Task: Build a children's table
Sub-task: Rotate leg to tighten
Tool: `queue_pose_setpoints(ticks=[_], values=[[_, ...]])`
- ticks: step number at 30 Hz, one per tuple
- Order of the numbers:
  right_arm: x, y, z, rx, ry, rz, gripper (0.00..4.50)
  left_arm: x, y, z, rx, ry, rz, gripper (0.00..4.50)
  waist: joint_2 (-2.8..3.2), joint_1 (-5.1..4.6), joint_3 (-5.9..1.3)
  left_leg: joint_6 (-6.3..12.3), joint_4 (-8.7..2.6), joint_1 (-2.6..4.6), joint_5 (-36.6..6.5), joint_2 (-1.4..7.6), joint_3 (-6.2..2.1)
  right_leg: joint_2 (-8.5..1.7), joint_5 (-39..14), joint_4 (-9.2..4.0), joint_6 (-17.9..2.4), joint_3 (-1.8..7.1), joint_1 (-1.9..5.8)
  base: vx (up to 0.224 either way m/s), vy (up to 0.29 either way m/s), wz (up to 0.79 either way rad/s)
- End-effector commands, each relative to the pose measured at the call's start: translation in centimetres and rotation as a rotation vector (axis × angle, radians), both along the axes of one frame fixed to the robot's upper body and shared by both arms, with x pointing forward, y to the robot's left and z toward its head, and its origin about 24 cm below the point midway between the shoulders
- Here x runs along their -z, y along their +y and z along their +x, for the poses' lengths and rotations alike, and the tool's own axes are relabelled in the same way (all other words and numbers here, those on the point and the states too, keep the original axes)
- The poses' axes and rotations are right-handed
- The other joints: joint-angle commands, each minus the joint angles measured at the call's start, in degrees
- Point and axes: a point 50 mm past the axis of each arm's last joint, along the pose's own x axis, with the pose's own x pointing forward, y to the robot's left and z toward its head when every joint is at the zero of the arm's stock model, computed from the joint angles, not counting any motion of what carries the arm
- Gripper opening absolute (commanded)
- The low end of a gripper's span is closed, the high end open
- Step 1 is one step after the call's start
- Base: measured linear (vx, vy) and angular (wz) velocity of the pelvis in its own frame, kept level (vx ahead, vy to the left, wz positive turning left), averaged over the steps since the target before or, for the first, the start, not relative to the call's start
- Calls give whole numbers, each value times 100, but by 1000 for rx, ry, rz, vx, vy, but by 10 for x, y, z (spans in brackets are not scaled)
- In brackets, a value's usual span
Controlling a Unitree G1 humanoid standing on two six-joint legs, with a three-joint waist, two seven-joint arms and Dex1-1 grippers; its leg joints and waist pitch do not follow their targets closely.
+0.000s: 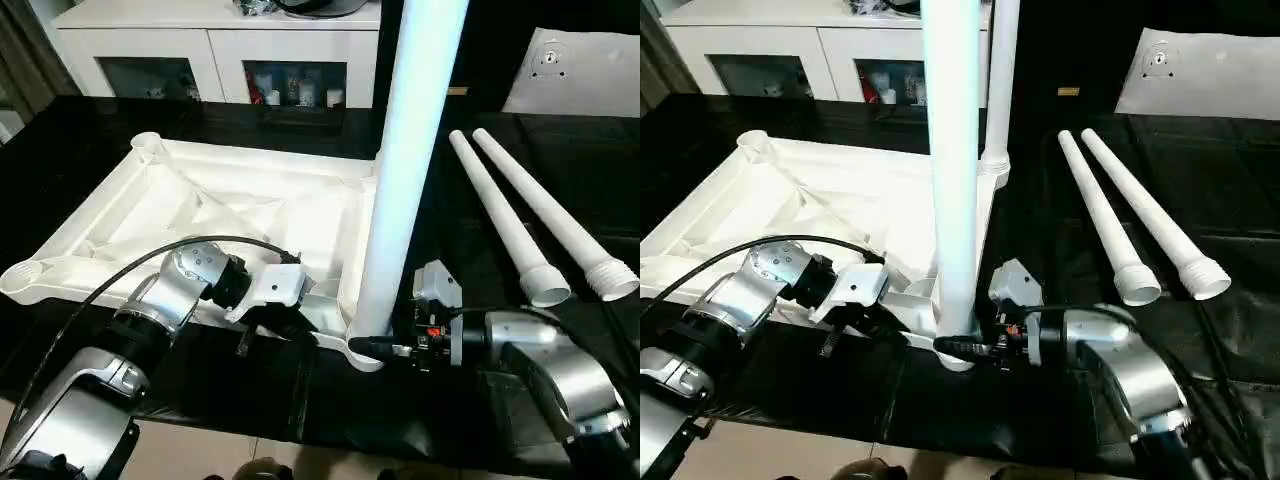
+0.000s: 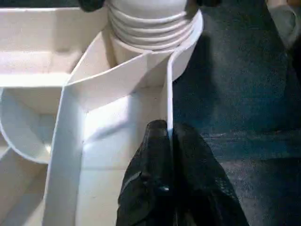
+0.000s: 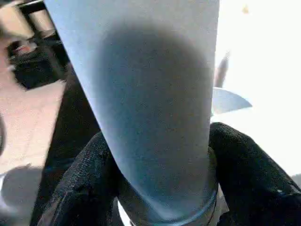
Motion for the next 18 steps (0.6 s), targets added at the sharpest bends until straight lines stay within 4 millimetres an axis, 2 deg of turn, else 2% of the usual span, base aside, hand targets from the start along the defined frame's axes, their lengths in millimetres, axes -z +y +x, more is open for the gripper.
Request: queue_pose_setpoints(ticks=[1,2,4,5,6,7,8,10,11,13,16,17,18], values=[[3,9,0,47,9,-2,260,0,-10,4,-87,-25,-30,0,-66,-44,-282,339,-466,44,-910,505,-200,-615,-1620,-500,-1142,369,292,0,0,0],[5,12,2,103,7,-10,260,1,-11,7,-156,-33,-41,0,-63,-73,-255,230,-491,50,-1051,497,-207,-620,-2057,-539,-1027,373,282,0,0,0],[7,19,8,228,15,12,260,-1,-17,11,-272,-44,-81,0,-41,-111,-232,94,-505,75,-1224,494,-227,-627,-2441,-580,-941,375,248,0,0,0],[9,27,15,362,36,54,260,-4,-23,14,-385,-51,-127,0,-60,-133,-234,61,-519,70,-1234,486,-234,-625,-2462,-586,-919,377,261,0,0,0],[9,30,17,415,47,67,259,-6,-26,15,-434,-53,-146,0,-65,-188,-241,25,-539,31,-1168,473,-252,-616,-2341,-559,-926,366,275,0,0,0],[9,30,17,415,47,67,259,-6,-26,15,-434,-53,-146,0,-59,-242,-250,54,-535,28,-1114,472,-250,-607,-2184,-558,-938,368,279,0,0,0],[10,34,20,470,49,74,259,-7,-29,18,-513,-69,-168,0,-66,-261,-257,86,-524,26,-1082,465,-247,-609,-2105,-564,-946,367,286,0,0,0],[14,40,27,589,72,64,259,-9,-35,23,-678,-108,-208,0,-59,-333,-275,198,-488,-2,-844,441,-215,-600,-1647,-537,-1102,369,295,0,0,0],[15,40,27,603,75,61,259,-10,-36,23,-699,-113,-213,0,-62,-351,-274,223,-484,-9,-799,443,-211,-601,-1619,-539,-1119,369,295,0,0,0],[18,43,32,680,90,36,259,-12,-43,25,-797,-139,-238,0,-88,-341,-282,347,-463,-10,-597,417,-198,-584,-1635,-555,-1053,360,307,0,0,0],[18,43,37,742,97,28,259,-14,-55,23,-830,-148,-256,0,-93,-322,-316,508,-455,-23,-261,434,-201,-569,-1138,-504,-1075,350,324,0,0,0],[18,42,38,753,90,29,315,-14,-59,21,-805,-151,-250,0,-81,-321,-321,575,-449,-27,-183,434,-202,-565,-899,-485,-1127,347,325,0,0,0],[17,41,39,760,79,30,329,-14,-61,20,-784,-147,-242,0,-78,-324,-321,604,-444,-30,-161,433,-202,-568,-810,-476,-1146,348,328,0,0,0]])
